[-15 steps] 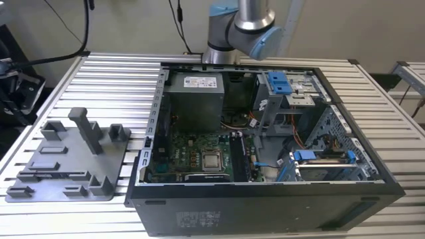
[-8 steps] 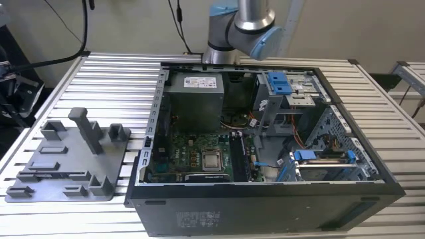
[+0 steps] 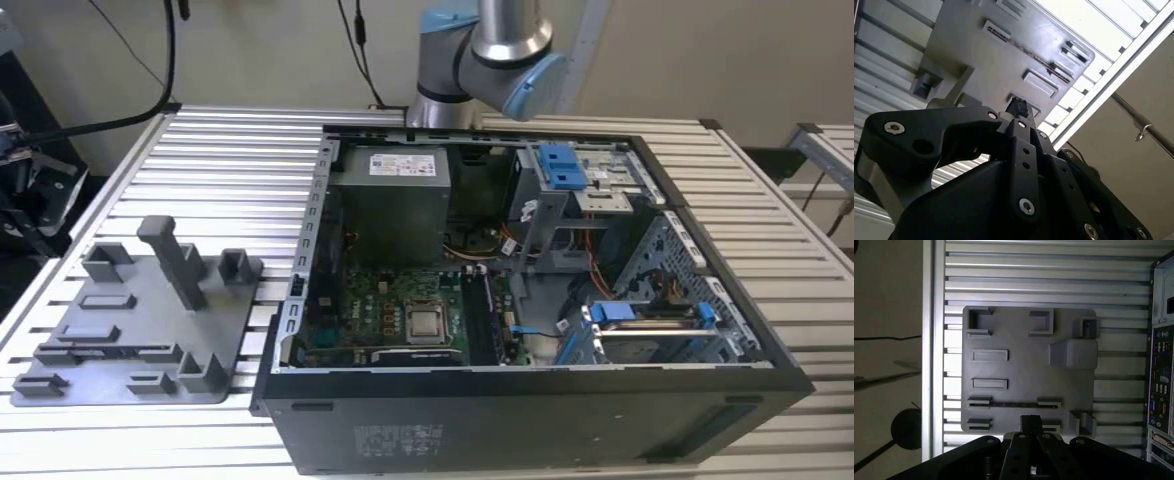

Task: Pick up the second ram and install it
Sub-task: 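Pick up the second ram and move it above second insertion slot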

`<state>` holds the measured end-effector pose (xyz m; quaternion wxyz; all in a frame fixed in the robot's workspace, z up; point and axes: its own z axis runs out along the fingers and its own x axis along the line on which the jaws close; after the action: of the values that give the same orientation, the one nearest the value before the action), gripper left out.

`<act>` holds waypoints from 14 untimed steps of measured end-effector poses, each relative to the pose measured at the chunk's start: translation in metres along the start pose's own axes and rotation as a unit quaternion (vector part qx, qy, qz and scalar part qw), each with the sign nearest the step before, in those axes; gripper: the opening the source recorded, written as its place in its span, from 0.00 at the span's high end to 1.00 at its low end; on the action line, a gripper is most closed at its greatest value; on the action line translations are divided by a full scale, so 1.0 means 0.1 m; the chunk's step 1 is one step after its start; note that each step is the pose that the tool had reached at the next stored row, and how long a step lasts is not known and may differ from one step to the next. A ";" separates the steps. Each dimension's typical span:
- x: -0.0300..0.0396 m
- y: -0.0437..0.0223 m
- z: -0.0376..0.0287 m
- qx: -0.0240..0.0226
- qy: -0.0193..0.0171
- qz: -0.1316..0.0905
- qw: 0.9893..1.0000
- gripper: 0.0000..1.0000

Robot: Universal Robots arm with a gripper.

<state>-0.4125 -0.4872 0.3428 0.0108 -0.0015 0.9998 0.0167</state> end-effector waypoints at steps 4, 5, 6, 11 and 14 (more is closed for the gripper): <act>0.000 -0.001 0.000 0.000 0.000 0.000 1.000 0.89; 0.000 -0.001 0.000 0.000 0.000 0.000 1.000 0.89; 0.000 -0.001 0.000 0.000 0.000 -0.001 1.000 0.89; 0.000 -0.001 0.000 0.000 0.001 -0.016 1.000 0.89; 0.000 -0.001 0.000 -0.001 0.001 -0.034 0.999 0.89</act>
<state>-0.4125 -0.4873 0.3428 0.0102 -0.0358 0.9992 0.0171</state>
